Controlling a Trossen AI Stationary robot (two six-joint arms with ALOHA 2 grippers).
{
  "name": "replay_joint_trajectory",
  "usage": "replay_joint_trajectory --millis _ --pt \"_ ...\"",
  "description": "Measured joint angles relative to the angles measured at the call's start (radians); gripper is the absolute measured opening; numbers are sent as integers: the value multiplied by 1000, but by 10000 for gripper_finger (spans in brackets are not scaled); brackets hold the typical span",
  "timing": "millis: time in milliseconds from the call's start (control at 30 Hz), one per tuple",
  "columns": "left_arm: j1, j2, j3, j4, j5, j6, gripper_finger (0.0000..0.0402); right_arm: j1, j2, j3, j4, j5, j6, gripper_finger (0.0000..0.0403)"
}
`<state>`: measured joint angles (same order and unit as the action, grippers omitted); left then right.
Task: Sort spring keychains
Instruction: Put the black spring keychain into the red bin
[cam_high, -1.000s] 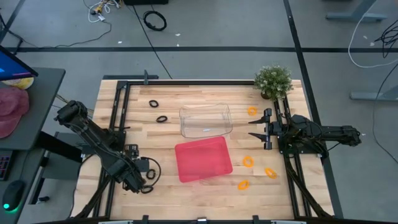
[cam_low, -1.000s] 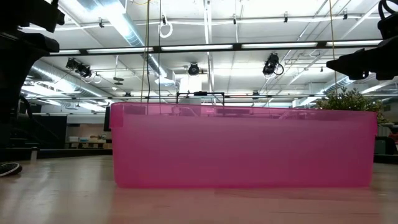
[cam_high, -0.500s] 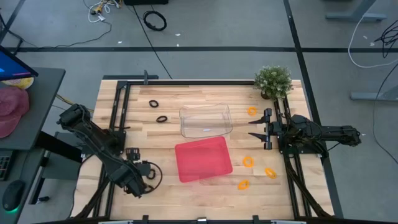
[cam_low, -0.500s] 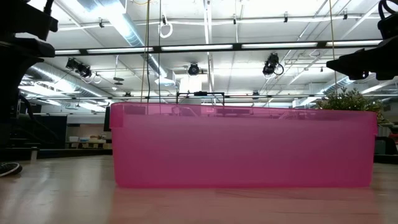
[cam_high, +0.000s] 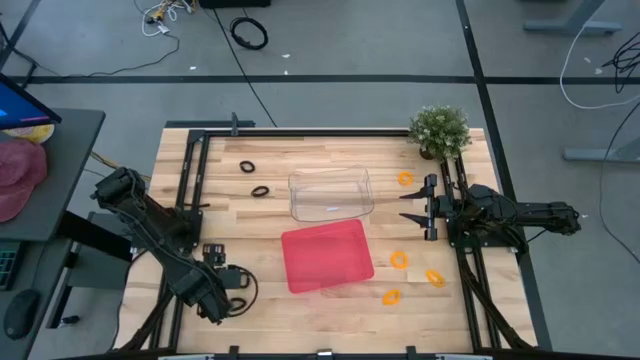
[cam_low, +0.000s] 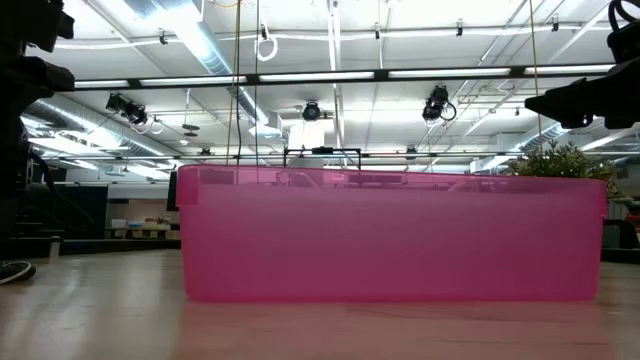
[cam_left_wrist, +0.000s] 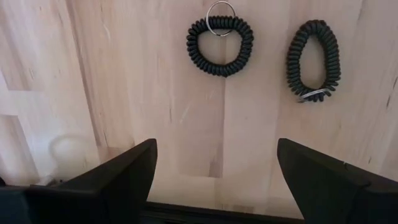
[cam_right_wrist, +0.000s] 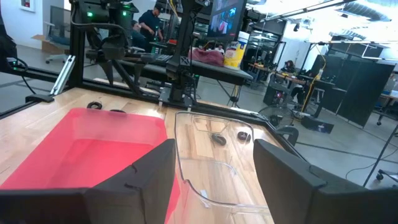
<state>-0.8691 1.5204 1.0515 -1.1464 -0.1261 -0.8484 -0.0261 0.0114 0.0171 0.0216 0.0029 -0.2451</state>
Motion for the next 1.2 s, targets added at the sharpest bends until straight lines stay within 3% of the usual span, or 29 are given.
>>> replay_joint_trajectory --millis 667,1000,1200 --pt "0 51 -5 39 -1 6 337 0 0 0 0 0 0 222" --pt "17 51 -168 183 57 3 337 0 0 0 0 0 0 222" --pt "20 51 -176 220 50 5 337 0 0 0 0 0 0 222"
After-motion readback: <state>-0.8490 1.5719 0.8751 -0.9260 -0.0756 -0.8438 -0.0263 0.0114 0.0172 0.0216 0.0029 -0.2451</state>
